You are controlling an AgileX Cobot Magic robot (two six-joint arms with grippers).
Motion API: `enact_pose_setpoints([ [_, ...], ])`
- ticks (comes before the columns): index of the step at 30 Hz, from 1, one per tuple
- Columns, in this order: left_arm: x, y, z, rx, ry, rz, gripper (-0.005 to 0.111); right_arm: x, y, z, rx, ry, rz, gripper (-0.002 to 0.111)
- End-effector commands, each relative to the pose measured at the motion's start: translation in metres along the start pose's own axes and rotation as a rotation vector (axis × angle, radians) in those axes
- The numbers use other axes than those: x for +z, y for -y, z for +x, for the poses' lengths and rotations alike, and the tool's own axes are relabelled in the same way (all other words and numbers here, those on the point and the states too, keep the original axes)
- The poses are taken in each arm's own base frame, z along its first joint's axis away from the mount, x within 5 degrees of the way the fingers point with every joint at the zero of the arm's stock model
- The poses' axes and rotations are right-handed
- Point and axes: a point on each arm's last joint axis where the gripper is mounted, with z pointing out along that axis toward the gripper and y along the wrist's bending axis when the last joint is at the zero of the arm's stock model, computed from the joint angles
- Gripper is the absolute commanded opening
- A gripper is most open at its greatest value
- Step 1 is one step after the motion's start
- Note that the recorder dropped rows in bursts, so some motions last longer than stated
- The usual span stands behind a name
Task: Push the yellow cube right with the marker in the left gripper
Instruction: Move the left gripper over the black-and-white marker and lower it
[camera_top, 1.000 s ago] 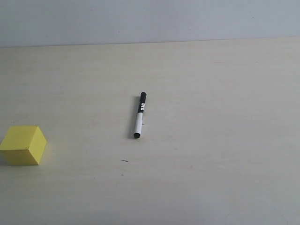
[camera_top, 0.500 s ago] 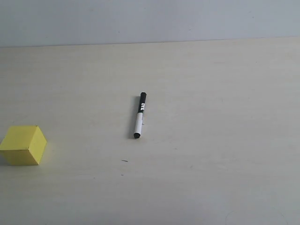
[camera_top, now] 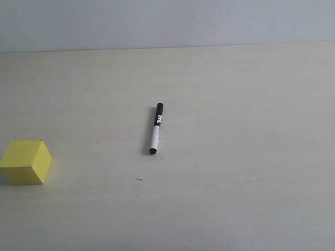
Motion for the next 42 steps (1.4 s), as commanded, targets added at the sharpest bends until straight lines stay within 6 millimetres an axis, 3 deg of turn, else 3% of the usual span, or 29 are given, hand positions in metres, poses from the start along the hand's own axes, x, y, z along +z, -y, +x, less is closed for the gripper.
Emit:
enact_pose_setpoints([
  [1, 0.055, -0.008, 0.030, 0.015, -0.363, -0.113, 0.000, 0.000, 0.000, 0.001, 0.003, 0.002, 0.005, 0.000],
  [5, 0.091, -0.003, 0.068, 0.135, -0.595, -0.087, 0.000, 0.000, 0.000, 0.001, 0.003, 0.002, 0.005, 0.000],
  [8, 0.109, 0.003, 0.084, 0.197, -0.780, -0.086, 0.000, 0.000, 0.000, 0.001, 0.003, 0.002, 0.005, 0.000],
  [12, 0.122, 0.007, 0.085, 0.198, -0.927, -0.112, 0.000, 0.000, 0.000, 0.001, 0.003, 0.002, 0.005, 0.000],
  [18, 0.124, 0.018, 0.073, 0.223, -0.955, -0.083, 0.000, 0.000, 0.000, 0.001, 0.003, 0.002, 0.005, 0.000],
  [24, 0.129, 0.043, 0.063, 0.343, -0.937, 0.042, 0.000, 0.000, 0.000, 0.001, 0.003, 0.002, 0.005, 0.000],
  [28, 0.144, 0.062, 0.064, 0.386, -0.956, 0.096, 0.000, 0.000, 0.000, 0.001, 0.003, 0.002, 0.005, 0.000],
  [37, 0.190, 0.094, 0.109, 0.374, -1.308, -0.031, 0.000, 0.000, 0.000, 0.001, 0.003, 0.002, 0.005, 0.000],
  [42, 0.210, 0.124, 0.133, 0.435, -1.330, -0.094, 0.000, 0.000, 0.000, 0.001, 0.003, 0.002, 0.005, 0.000],
])
